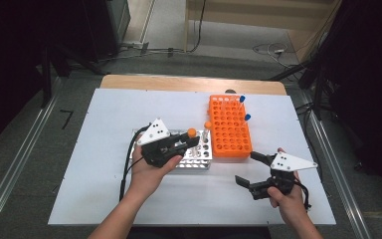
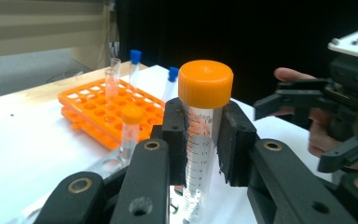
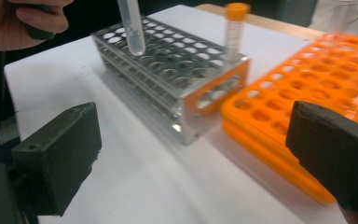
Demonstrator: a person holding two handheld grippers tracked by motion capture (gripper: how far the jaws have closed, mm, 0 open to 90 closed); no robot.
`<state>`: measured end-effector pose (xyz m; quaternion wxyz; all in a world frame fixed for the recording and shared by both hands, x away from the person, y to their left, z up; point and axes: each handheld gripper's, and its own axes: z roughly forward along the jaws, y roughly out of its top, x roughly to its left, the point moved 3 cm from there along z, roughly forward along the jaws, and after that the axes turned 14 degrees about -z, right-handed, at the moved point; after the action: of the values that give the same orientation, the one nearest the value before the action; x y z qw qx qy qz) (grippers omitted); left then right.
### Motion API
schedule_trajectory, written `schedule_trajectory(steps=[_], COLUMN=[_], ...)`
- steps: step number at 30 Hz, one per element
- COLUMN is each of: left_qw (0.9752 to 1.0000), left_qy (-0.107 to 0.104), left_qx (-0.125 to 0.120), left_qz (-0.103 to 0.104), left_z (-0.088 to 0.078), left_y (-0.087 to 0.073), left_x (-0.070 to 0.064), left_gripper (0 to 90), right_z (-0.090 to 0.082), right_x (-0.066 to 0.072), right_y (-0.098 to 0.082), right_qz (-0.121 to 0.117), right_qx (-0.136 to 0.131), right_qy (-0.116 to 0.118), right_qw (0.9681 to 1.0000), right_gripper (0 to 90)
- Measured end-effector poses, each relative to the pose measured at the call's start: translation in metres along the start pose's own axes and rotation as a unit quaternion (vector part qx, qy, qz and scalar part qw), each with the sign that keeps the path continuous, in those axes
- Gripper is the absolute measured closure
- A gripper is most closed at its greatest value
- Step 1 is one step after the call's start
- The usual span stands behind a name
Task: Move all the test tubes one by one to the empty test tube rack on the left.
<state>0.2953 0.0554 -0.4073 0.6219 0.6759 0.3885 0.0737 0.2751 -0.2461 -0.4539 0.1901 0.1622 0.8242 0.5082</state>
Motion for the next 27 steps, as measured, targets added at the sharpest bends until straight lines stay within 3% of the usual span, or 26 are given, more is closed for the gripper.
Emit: schedule_trajectory(steps=[1, 5, 6, 14, 22, 27], left_qw=[1.0000, 0.9999, 0.9998, 0.9986, 0.9971, 0.9963], left_qy=[0.002, 0.013, 0.016, 0.047, 0.067, 0.079], left_qx=[-0.001, -0.010, -0.011, -0.020, -0.020, -0.017], left_qz=[-0.001, -0.003, -0.004, -0.017, -0.031, -0.030], left_z=[0.003, 0.011, 0.013, 0.030, 0.048, 0.058], left_y=[0.003, 0.010, 0.012, 0.018, 0.017, 0.015], left_x=[0.002, 0.009, 0.011, 0.034, 0.047, 0.052], left_gripper=[75.1, 75.1, 75.1, 75.1, 75.2, 75.2], right_z=[-0.008, -0.014, -0.017, -0.023, -0.023, -0.024], right_x=[-0.006, -0.013, -0.020, -0.038, -0.038, -0.039], right_y=[-0.005, -0.011, -0.015, -0.032, -0.033, -0.033], right_qz=[0.010, 0.014, 0.020, 0.056, 0.060, 0.061], right_qx=[-0.002, -0.002, -0.002, -0.002, -0.005, -0.006], right_qy=[-0.015, -0.028, -0.041, -0.060, -0.062, -0.063], right_qw=[0.9998, 0.9995, 0.9990, 0.9966, 0.9963, 0.9961], right_gripper=[1.9, 0.8, 0.8, 0.8, 0.9, 0.8])
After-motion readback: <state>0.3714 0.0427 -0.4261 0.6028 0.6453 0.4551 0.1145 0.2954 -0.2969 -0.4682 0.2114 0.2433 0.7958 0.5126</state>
